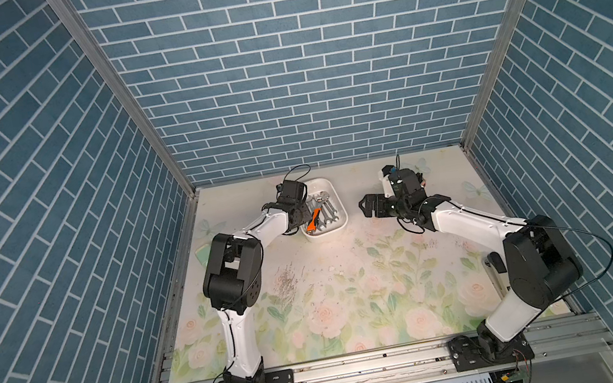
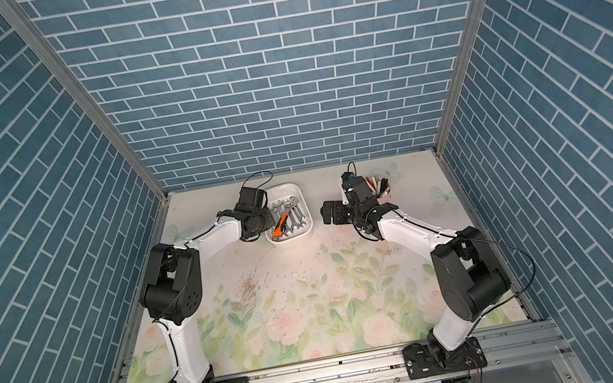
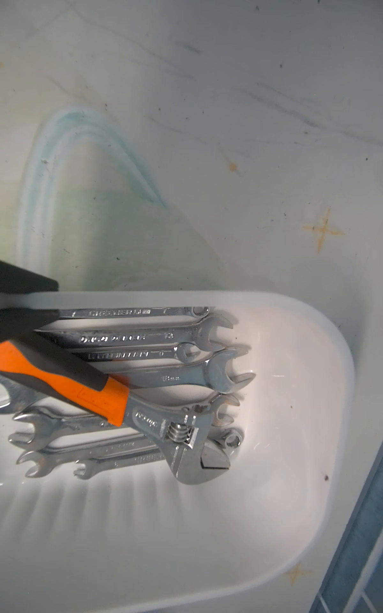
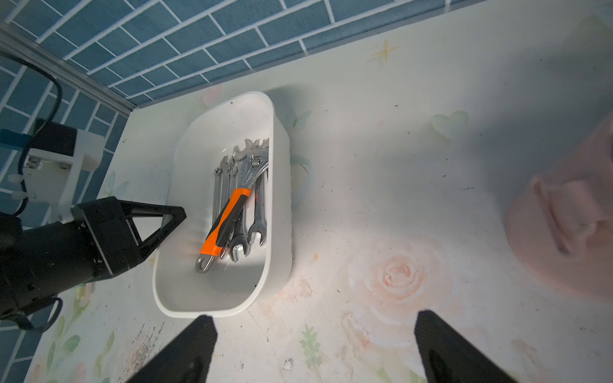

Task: Take out the wrench from the storage box
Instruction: Move the storage box to the center of the board.

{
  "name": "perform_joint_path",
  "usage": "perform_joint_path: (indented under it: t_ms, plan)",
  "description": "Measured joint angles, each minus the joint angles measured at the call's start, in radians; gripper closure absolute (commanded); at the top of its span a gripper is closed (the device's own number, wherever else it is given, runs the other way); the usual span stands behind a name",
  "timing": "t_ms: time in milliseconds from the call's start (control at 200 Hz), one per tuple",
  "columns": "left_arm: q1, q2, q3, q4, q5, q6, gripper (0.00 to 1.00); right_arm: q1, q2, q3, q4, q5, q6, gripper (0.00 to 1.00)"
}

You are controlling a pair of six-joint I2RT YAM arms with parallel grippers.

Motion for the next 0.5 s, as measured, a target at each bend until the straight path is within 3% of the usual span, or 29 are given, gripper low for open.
perform_joint_path:
  t_ms: [190, 500]
  plan:
    - [-0.047, -0.077, -0.102, -0.003, -0.022, -0.016, 0.94, 0.013, 0.003, 0.002, -0.037, -0.002, 0.039, 0.06]
    - [-0.203, -0.282, -0.359, 0.010, -0.006, -0.102, 0.95, 0.061, -0.001, -0.028, -0.089, -0.035, 0.110, 0.23]
